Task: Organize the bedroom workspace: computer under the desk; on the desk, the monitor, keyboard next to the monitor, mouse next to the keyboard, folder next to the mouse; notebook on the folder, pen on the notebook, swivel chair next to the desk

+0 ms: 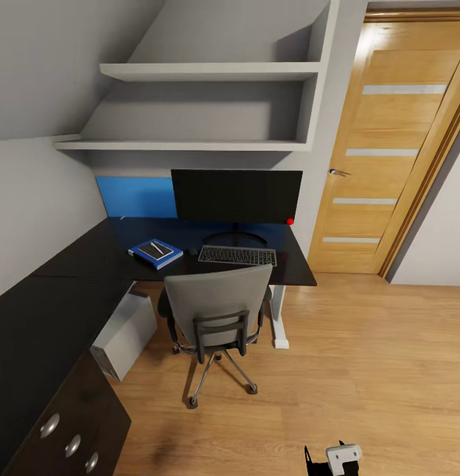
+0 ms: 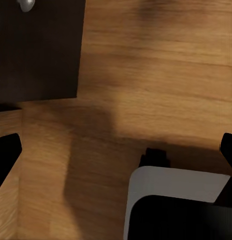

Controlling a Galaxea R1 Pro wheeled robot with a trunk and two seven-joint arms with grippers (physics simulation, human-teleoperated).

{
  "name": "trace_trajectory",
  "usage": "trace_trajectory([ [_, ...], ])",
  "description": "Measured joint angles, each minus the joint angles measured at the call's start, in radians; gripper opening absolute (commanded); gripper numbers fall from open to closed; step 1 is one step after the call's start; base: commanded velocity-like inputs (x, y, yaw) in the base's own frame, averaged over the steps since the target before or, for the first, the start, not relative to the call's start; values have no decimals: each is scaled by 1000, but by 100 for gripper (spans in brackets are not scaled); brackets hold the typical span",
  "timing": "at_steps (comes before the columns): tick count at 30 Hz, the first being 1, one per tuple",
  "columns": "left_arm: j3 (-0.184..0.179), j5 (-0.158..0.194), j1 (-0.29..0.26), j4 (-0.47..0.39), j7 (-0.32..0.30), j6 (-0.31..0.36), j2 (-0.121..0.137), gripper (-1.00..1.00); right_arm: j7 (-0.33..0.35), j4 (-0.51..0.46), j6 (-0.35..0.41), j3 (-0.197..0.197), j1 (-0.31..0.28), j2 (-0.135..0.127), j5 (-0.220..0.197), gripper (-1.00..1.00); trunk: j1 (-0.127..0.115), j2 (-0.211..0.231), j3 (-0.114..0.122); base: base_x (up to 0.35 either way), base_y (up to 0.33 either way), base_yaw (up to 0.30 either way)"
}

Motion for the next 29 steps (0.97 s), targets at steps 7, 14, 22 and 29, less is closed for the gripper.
trace_trajectory([
  [7, 1, 0, 0, 0, 0, 0, -14, 100, 0, 0, 0, 0, 0, 0, 0, 100, 0, 0, 0, 0, 0, 0],
  [14, 1, 0, 0, 0, 0, -1, -17, 100, 0, 0, 0, 0, 0, 0, 0, 100, 0, 0, 0, 0, 0, 0],
  [22, 1, 0, 0, 0, 0, -1, -18, 100, 0, 0, 0, 0, 0, 0, 1, 100, 0, 0, 0, 0, 0, 0],
  [29, 1, 0, 0, 0, 0, -1, -19, 100, 0, 0, 0, 0, 0, 0, 0, 100, 0, 0, 0, 0, 0, 0],
])
